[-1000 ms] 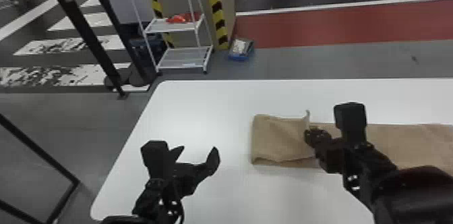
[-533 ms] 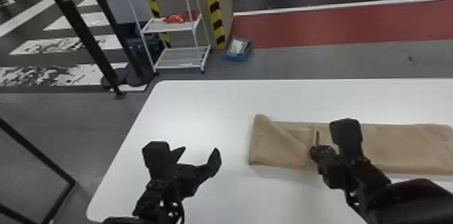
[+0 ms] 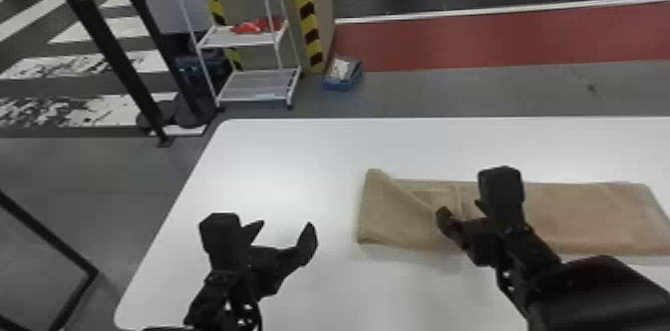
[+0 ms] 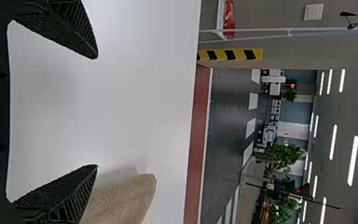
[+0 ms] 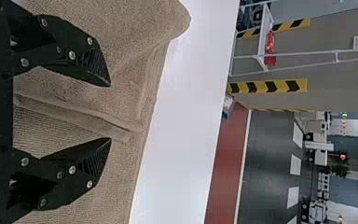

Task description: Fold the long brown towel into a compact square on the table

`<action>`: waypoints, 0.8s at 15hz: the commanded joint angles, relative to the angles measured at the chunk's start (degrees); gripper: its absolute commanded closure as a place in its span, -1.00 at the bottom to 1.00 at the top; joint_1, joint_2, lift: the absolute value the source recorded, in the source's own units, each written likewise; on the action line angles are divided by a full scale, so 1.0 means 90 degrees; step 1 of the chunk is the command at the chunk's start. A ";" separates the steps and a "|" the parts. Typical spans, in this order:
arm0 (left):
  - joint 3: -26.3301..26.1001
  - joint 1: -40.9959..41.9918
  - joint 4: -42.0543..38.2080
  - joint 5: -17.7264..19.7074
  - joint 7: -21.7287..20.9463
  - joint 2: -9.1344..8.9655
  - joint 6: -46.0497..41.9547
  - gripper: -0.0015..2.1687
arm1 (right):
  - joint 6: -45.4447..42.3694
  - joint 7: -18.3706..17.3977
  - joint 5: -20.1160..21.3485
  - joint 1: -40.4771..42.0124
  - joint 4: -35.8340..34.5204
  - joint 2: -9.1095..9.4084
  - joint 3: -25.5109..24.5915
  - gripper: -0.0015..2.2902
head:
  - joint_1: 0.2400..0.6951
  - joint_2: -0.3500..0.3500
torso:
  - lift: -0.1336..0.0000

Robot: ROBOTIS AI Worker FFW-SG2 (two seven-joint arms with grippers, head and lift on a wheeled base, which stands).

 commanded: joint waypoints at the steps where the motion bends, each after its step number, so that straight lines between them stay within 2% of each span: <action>1: 0.0000 0.0029 0.0026 0.0000 -0.0007 0.0000 0.0000 -0.97 | 0.0041 -0.0073 -0.0041 -0.0220 0.0340 0.0006 0.0001 -0.80 | 1.00 0.64 | 0.15; 5: 0.0019 0.0107 0.0046 0.0000 -0.0007 0.0010 -0.0020 -0.97 | 0.0158 -0.0171 -0.0090 -0.0415 0.0848 0.0006 -0.0009 -0.79 | 1.00 0.60 | 0.15; 9: 0.0010 0.0127 0.0056 0.0000 -0.0017 0.0010 -0.0039 -0.97 | 0.0217 -0.0122 -0.0129 -0.0415 0.0956 0.0006 -0.0078 -0.77 | 1.00 0.59 | 0.15; 10: 0.0000 0.0127 0.0056 0.0000 -0.0017 0.0010 -0.0039 -0.97 | 0.0197 -0.0083 -0.0129 -0.0396 0.0946 0.0006 -0.0078 -0.68 | 1.00 0.59 | 0.15; 12: 0.0000 0.0127 0.0046 0.0000 -0.0017 0.0010 -0.0039 -0.97 | 0.0178 -0.0063 -0.0129 -0.0337 0.0877 0.0006 -0.0058 -0.64 | 1.00 0.58 | 0.15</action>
